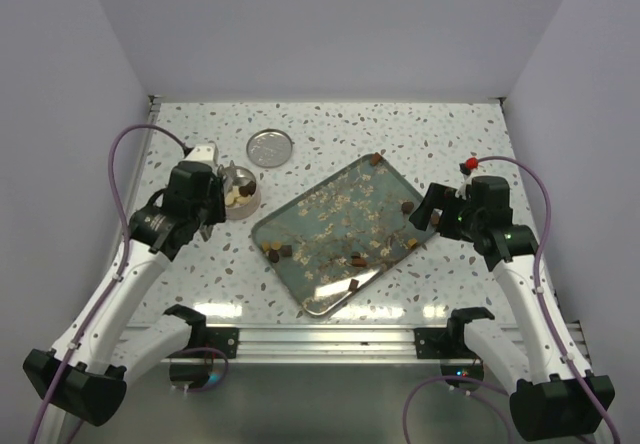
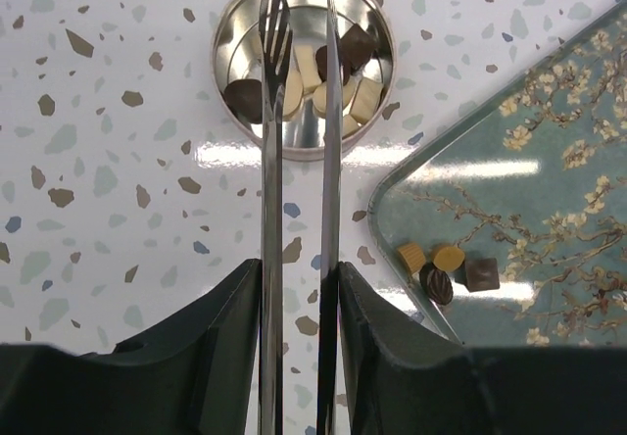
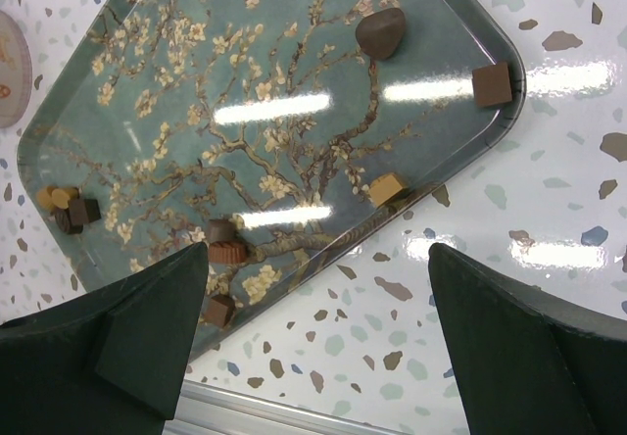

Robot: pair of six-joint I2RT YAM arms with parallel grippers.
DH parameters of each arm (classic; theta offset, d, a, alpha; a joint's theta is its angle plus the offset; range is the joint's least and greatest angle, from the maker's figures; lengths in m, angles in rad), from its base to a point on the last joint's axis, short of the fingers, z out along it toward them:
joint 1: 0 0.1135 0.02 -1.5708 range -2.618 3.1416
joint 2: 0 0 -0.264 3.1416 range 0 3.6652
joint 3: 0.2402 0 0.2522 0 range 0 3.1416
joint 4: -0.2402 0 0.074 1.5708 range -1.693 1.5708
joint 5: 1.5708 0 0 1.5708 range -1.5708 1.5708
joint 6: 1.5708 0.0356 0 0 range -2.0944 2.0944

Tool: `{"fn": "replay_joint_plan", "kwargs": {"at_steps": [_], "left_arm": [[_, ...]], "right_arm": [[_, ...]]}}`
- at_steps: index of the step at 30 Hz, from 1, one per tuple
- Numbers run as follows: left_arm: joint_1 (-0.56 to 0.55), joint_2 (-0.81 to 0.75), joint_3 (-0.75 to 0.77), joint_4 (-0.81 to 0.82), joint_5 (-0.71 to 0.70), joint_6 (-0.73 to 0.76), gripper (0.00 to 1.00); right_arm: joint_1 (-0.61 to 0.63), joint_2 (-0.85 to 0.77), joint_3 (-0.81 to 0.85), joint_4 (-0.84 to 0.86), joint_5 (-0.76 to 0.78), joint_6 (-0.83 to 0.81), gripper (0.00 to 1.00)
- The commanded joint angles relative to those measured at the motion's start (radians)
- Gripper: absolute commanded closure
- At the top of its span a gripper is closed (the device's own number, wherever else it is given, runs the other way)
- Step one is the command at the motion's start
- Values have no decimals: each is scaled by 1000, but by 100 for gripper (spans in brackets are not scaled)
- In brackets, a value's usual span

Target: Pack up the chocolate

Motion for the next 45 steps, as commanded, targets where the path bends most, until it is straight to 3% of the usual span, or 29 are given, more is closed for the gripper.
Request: {"fn": "replay_joint_plan", "kwargs": {"at_steps": [1, 4, 7, 16, 25, 34, 45], "left_arm": [[6, -11, 90, 1, 8, 57, 59], [-39, -6, 104, 10, 9, 53, 59], [-154, 5, 104, 14, -43, 17, 59], [-540, 61, 49, 51, -97, -122, 59], [-933, 92, -25, 33, -148, -389, 59], [-1076, 167, -38, 102, -137, -466, 59], [-1093, 189, -68, 139, -137, -472, 57]], "right_arm": [[4, 4, 18, 11, -20, -15, 2], [4, 7, 16, 19, -23, -10, 2], [4, 9, 19, 22, -26, -8, 2], [4, 7, 25, 14, -20, -7, 2], [4, -9, 7, 11, -17, 2, 2], [4, -48, -12, -15, -7, 5, 2], [3, -57, -4, -29, 0, 2, 2]]}}
